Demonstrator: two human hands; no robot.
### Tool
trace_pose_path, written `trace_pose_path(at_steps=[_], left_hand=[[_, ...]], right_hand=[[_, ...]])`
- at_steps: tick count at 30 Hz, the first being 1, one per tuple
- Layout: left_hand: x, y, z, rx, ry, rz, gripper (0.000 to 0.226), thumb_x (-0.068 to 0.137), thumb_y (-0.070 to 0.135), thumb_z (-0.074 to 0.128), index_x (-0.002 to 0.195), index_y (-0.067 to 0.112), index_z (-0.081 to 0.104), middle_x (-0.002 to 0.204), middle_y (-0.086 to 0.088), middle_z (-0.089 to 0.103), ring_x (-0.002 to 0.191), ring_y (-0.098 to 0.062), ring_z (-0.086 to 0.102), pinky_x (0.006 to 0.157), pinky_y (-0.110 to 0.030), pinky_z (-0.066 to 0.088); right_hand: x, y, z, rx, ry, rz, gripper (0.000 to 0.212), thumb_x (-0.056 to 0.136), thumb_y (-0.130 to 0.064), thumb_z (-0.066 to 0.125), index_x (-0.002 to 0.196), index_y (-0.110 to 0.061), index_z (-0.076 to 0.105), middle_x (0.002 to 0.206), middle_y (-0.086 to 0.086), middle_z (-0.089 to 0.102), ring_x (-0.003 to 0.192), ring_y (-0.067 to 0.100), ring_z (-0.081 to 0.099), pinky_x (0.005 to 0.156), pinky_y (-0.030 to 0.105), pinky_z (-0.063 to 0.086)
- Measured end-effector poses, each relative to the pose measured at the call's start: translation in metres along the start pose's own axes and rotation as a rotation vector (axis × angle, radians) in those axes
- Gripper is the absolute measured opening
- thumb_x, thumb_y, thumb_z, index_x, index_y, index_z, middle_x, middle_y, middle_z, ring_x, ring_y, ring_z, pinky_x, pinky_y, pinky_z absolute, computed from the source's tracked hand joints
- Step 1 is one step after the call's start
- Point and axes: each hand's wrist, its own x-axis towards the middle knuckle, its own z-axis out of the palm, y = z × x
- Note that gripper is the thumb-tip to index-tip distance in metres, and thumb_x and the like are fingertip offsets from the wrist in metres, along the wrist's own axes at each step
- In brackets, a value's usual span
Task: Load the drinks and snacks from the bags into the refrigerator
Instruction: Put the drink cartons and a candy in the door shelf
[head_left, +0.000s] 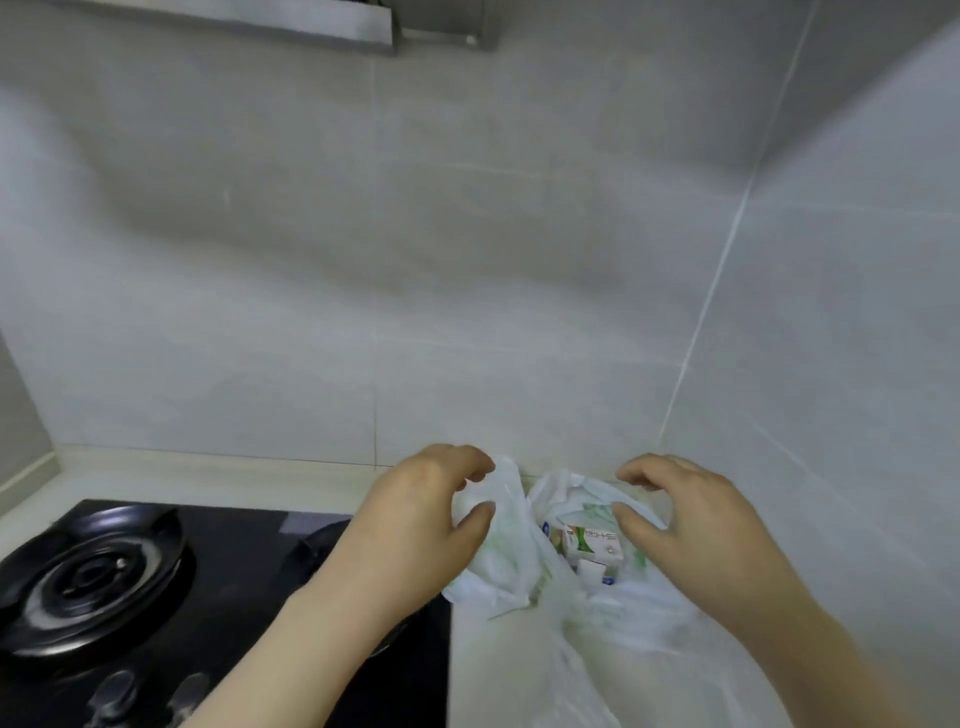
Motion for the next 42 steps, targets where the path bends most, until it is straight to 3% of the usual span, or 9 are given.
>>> trace_pose_path(at_steps=[5,11,18,24,32,39,42], left_hand=[[0.032,0.009,0.038,0.010,-0.054,0.008,0.032,0.091,0.031,0.056,0.123,0.032,0.055,0.117,0.019,0.057,0.101,0.004,0.053,0.083,-0.013,0.043],[0.081,0.027,0.098,0.025,-0.099,-0.021,0.029,0.090,0.030,0.057,0.120,0.031,0.057,0.114,0.020,0.058,0.099,0.004,0.054,0.087,-0.016,0.044],[0.122,0.019,0.169,0.053,-0.155,-0.103,0.030,0.090,0.031,0.058,0.120,0.032,0.057,0.112,0.020,0.059,0.098,0.004,0.054,0.084,-0.007,0.040],[0.143,-0.005,0.202,0.079,-0.206,-0.148,0.029,0.089,0.032,0.057,0.118,0.032,0.057,0.111,0.021,0.058,0.097,0.003,0.055,0.080,-0.006,0.040],[0.173,-0.032,0.243,0.022,-0.293,-0.144,0.023,0.089,0.030,0.056,0.112,0.029,0.061,0.109,0.017,0.061,0.096,0.000,0.058,0.085,-0.019,0.048],[0.187,-0.056,0.303,-0.035,-0.426,-0.175,0.023,0.085,0.018,0.056,0.105,0.019,0.066,0.102,0.003,0.066,0.090,-0.012,0.061,0.078,-0.022,0.048],[0.186,-0.064,0.325,-0.042,-0.479,-0.184,0.028,0.086,0.017,0.056,0.112,0.016,0.064,0.109,0.001,0.064,0.098,-0.015,0.060,0.080,-0.018,0.045]], right_hand=[[0.020,0.051,0.013,0.026,-0.002,0.042,0.017,0.083,-0.027,0.067,0.100,-0.026,0.064,0.095,-0.014,0.063,0.093,0.009,0.060,0.082,0.030,0.048],[0.050,0.120,0.035,0.104,-0.047,0.071,0.015,0.085,-0.031,0.066,0.099,-0.030,0.064,0.098,-0.016,0.063,0.096,0.003,0.058,0.083,0.023,0.047],[0.086,0.183,0.068,0.191,-0.138,0.123,0.020,0.085,-0.023,0.067,0.105,-0.024,0.065,0.103,-0.013,0.064,0.100,0.007,0.059,0.087,0.025,0.047],[0.107,0.209,0.099,0.226,-0.220,0.162,0.023,0.084,-0.021,0.067,0.107,-0.022,0.066,0.103,-0.012,0.064,0.100,0.006,0.060,0.086,0.021,0.046],[0.120,0.226,0.135,0.189,-0.299,0.235,0.021,0.086,-0.026,0.064,0.107,-0.027,0.064,0.104,-0.013,0.063,0.099,0.004,0.058,0.084,0.019,0.047],[0.129,0.248,0.178,0.192,-0.382,0.306,0.024,0.087,-0.025,0.065,0.111,-0.025,0.064,0.110,-0.012,0.062,0.103,0.006,0.058,0.085,0.018,0.045],[0.130,0.255,0.195,0.179,-0.436,0.315,0.024,0.087,-0.025,0.065,0.111,-0.027,0.064,0.110,-0.011,0.062,0.105,0.008,0.058,0.087,0.022,0.046]])
